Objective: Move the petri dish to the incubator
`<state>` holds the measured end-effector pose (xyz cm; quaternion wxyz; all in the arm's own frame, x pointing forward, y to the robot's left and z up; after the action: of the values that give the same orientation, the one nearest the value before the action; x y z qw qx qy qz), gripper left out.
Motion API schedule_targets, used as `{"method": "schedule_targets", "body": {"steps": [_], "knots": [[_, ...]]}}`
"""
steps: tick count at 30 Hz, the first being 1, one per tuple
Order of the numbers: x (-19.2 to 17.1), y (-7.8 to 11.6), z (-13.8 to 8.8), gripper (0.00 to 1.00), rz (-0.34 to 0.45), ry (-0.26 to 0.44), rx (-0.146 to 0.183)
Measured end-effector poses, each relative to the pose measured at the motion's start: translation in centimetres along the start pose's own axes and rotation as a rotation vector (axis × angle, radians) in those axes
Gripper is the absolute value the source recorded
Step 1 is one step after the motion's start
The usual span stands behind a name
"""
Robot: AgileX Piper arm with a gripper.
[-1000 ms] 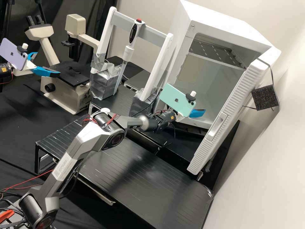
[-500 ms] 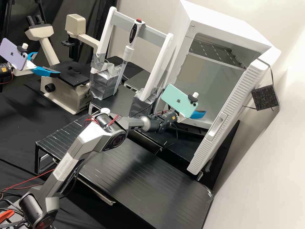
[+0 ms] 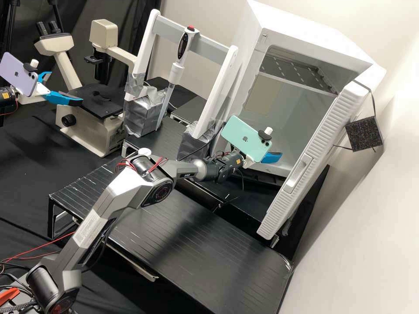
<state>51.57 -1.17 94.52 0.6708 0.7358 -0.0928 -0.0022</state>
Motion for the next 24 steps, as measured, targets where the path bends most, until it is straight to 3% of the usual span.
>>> {"method": "schedule_targets", "body": {"steps": [4, 9, 14, 18, 24], "knots": [[-0.1, -0.4, 0.4, 1.0, -0.012, -0.013, -0.001], [-0.3, -0.8, 0.7, 1.0, -0.032, -0.017, -0.034], [-0.5, -0.8, 0.7, 1.0, -0.045, -0.013, -0.032], [-1.0, -0.5, 0.5, 1.0, -0.061, -0.007, -0.071], [-1.8, 0.1, 0.5, 1.0, -0.062, 0.009, -0.059]]}}
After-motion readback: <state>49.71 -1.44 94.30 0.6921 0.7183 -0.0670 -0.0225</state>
